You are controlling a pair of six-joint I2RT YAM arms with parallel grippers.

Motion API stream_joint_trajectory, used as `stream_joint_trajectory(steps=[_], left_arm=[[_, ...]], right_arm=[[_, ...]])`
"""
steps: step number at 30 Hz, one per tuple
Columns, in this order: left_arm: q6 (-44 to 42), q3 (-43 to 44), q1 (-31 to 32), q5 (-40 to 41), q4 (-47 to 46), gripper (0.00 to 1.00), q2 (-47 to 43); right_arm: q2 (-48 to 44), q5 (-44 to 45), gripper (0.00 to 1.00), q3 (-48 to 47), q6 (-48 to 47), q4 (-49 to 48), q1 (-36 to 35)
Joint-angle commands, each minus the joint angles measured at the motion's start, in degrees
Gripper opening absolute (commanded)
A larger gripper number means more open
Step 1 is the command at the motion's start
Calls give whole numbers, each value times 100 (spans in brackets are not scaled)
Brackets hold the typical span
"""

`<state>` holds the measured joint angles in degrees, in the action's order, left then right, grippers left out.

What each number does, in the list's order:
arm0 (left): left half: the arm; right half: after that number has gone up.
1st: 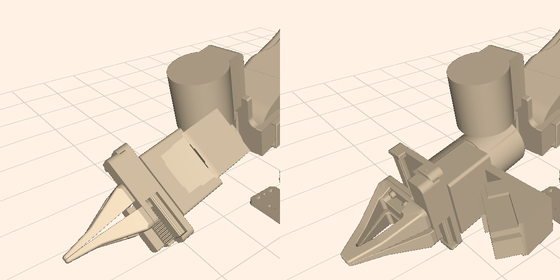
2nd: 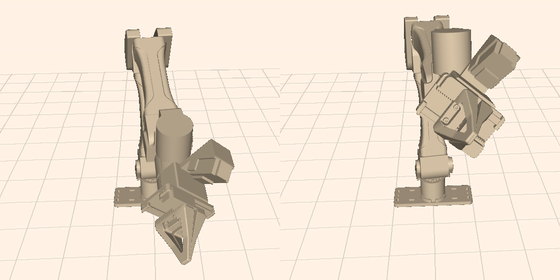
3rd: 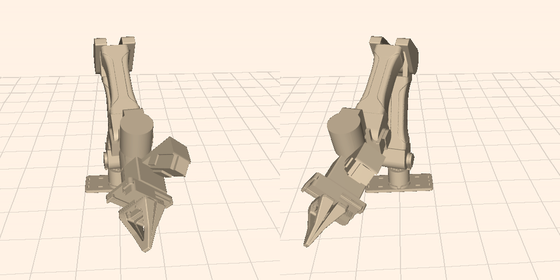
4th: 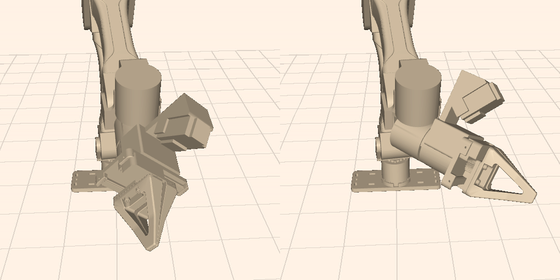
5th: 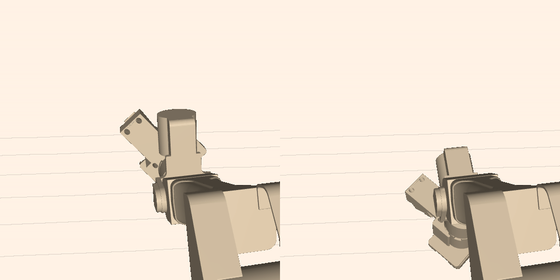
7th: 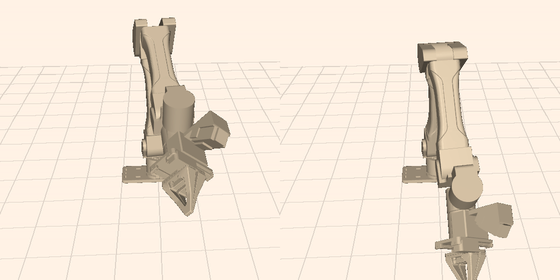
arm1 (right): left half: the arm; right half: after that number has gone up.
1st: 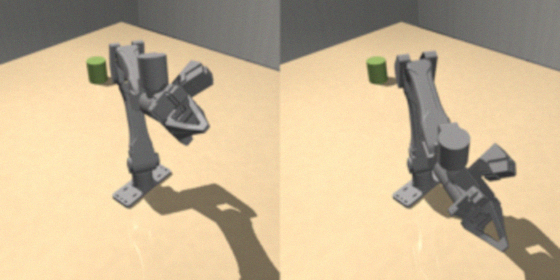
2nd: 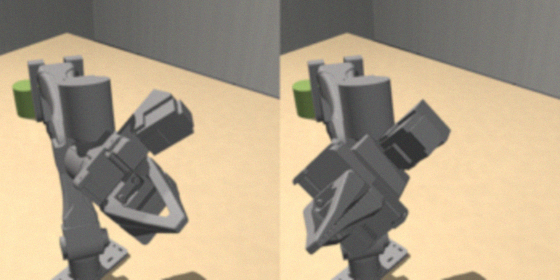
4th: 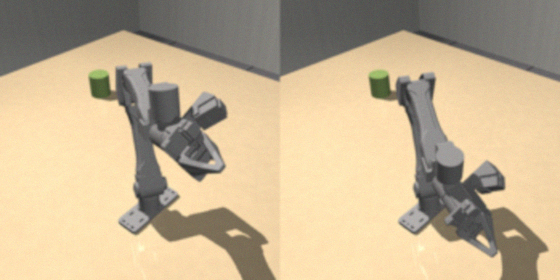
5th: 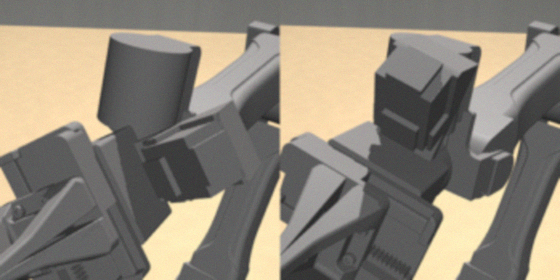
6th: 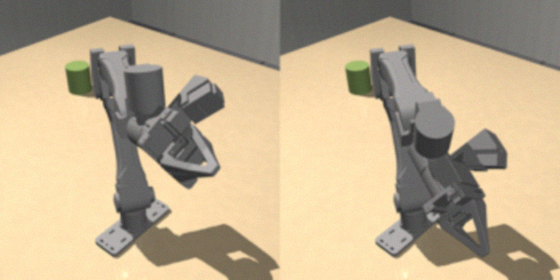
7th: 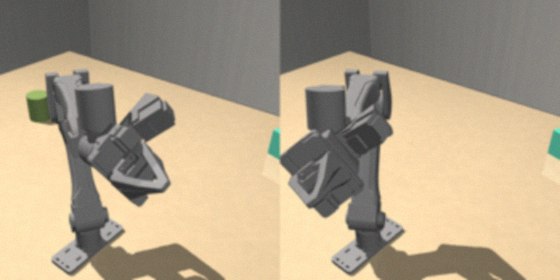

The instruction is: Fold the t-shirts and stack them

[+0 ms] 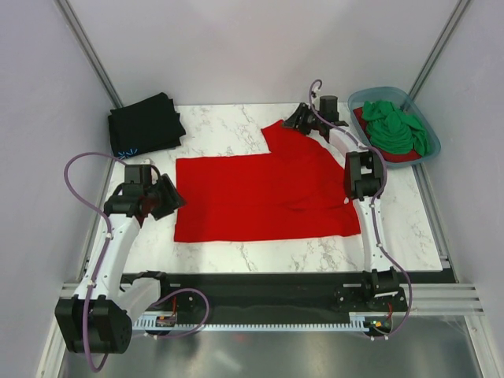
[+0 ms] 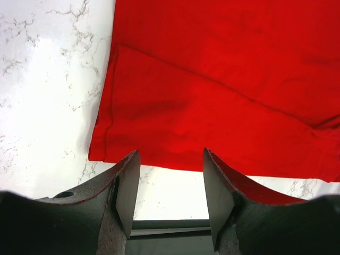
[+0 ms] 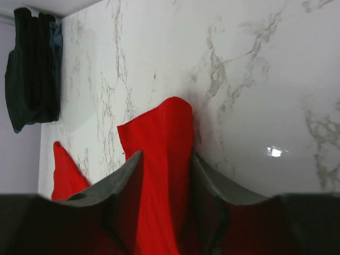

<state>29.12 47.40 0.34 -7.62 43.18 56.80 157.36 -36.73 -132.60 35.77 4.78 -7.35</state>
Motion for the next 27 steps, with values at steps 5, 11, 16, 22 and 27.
stream_joint_trajectory(steps=[5,11,16,22,27], left_arm=[[-144,-2,-16,145,-169,57,86],[155,541,-16,1138,-704,56,883],[102,1833,-25,1639,-1101,48,2447],[129,3002,-25,1500,-1549,50,4425],[-363,4249,-25,1430,-1567,51,5850]], right_arm=[[32,280,20,-186,-509,515,-91],[-696,500,8,-39,-746,568,-135],[-1854,641,6,864,-940,551,-187],[-3016,632,4,2192,-932,349,-266],[-3360,298,2,2536,-677,217,-345]])
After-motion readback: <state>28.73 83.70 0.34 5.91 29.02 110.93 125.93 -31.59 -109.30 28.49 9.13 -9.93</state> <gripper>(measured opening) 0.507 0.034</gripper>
